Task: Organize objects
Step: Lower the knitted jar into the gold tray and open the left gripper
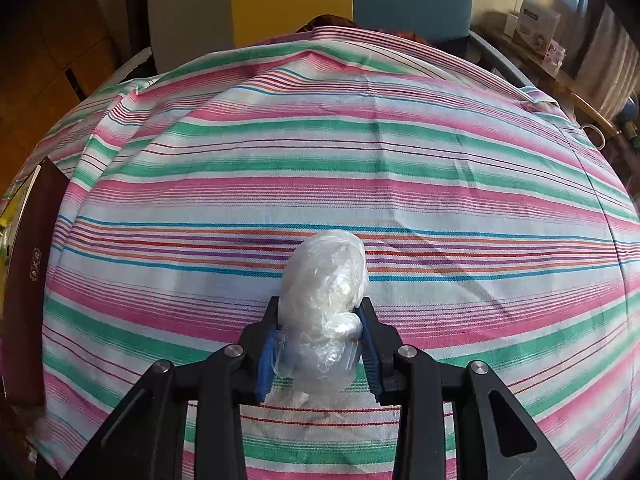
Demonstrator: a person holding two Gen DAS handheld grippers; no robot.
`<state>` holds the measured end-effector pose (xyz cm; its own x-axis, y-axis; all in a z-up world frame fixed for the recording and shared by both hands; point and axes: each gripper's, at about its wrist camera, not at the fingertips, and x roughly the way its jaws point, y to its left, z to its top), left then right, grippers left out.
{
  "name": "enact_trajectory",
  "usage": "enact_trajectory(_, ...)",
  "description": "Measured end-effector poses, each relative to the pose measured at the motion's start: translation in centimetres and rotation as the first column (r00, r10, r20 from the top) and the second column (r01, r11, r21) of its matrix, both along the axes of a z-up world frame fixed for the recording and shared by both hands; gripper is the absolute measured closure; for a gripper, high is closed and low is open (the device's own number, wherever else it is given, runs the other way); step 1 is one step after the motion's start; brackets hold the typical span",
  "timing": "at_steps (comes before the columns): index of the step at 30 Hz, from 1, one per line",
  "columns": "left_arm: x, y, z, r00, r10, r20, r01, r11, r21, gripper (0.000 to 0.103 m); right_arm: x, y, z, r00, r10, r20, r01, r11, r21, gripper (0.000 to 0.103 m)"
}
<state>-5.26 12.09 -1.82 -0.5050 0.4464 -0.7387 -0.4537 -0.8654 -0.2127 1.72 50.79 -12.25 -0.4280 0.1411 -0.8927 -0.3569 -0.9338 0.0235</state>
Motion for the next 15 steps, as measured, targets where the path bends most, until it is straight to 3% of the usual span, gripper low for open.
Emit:
enact_trajectory(6, -1.6, -3.7, -1.0, 0.992, 0.129, -0.011, -0.129, 0.989, -0.065, 0.048, -0.4, -0.2, 0.0, 1.0, 0.009, 0.005, -0.009, 1.0, 0.015, 0.066)
enact_trajectory(15, -2.1, -2.4, -2.8, 0.992, 0.107, 0.065, -0.102, 0.992, -0.075, 0.048, -0.4, -0.1, 0.0, 1.0, 0.008, 0.005, -0.009, 1.0, 0.019, 0.066)
